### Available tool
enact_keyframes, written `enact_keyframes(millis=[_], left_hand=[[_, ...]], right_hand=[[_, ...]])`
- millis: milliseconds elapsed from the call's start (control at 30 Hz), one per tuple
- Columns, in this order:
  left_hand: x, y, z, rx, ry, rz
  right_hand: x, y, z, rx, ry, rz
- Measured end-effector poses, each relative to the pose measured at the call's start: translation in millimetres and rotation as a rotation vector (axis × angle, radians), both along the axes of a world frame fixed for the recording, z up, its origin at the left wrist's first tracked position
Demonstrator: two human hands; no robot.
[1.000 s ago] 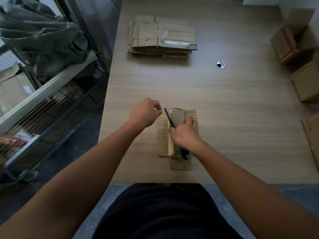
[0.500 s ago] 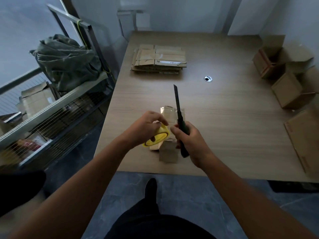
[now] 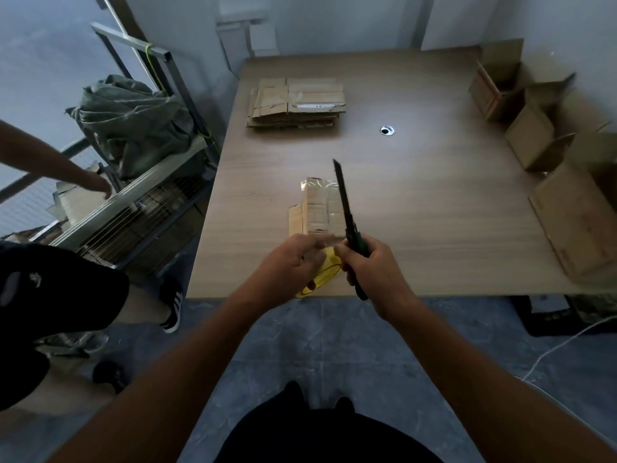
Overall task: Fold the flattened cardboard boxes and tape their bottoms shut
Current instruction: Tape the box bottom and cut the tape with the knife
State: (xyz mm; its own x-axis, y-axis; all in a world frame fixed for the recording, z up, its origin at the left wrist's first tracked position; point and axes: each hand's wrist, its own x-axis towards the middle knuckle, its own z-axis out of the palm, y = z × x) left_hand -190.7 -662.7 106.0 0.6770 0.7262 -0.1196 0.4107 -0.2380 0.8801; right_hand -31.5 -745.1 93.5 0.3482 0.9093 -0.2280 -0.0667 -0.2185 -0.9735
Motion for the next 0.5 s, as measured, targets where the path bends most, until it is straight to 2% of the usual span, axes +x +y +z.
enact_keyframes(millis=[100,167,267,367,500], left_hand=[[-14.5,-4.1,-5.7,0.043,-0.072,0.005],[-25.2,-3.3,-11.1,-0.038,-0.123,0.029],[-38.8,4.7,-14.7,-0.163,-0.163,0.042],[-49.3,21.9,-12.2,-0.067,-0.143,0.037],[-61.9,45.1,-7.8,0.070,-0.096,-0.038]], right_hand=[[-5.8,1.0,-0.4,-0.016,0.069,-0.074],[-11.2,2.9,0.7,-0.032,0.090,-0.095],[-22.5,6.2,2.6,-0.016,-0.108,-0.076],[-38.4,12.5,2.6,-0.020,-0.305,-0.101],[-55.3,18.9,0.7,-0.061,-0.290,-0.188]])
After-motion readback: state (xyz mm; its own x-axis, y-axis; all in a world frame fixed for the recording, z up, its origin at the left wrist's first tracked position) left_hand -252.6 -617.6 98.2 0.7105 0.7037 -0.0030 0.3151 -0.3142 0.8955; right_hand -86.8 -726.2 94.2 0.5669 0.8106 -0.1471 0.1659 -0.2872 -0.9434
